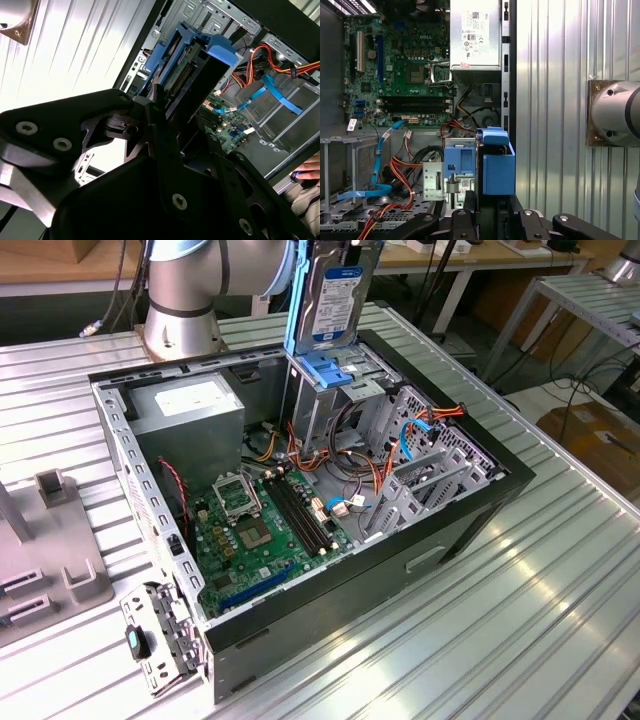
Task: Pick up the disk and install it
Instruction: 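Pick up the disk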
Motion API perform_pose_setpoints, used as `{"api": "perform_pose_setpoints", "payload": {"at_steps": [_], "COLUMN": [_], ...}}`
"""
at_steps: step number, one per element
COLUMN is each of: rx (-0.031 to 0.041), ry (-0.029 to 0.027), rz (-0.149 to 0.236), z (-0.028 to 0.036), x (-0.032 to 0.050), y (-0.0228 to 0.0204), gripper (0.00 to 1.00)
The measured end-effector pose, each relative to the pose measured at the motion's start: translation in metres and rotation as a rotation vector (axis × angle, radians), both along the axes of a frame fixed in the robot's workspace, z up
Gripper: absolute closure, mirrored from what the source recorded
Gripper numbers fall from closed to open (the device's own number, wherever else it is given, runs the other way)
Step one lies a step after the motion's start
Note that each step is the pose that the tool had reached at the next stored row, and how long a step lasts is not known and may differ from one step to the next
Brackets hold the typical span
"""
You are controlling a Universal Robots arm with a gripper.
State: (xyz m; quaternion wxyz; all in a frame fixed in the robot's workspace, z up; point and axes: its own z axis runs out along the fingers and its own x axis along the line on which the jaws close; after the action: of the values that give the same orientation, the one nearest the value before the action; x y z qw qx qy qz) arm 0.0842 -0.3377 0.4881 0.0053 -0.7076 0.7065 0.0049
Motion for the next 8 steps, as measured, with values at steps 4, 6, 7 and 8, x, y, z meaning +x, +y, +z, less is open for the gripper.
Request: {"api": "perform_pose_setpoints", "payload": {"at_steps": [4,6,7,8], "rx": [0.0,0.0,0.0,0.0], "ry": [0.0,0.0,0.0,0.0], "rz": [0.0,0.0,0.0,0.0], "z": [0.0,0.0,0.0,0.0], "x": [0.0,0.0,0.0,0.0], "y": [-0.0047,-0.0081,-0.0101,-0.0115], "gripper": [0.65,0.65,0.65,0.65]}}
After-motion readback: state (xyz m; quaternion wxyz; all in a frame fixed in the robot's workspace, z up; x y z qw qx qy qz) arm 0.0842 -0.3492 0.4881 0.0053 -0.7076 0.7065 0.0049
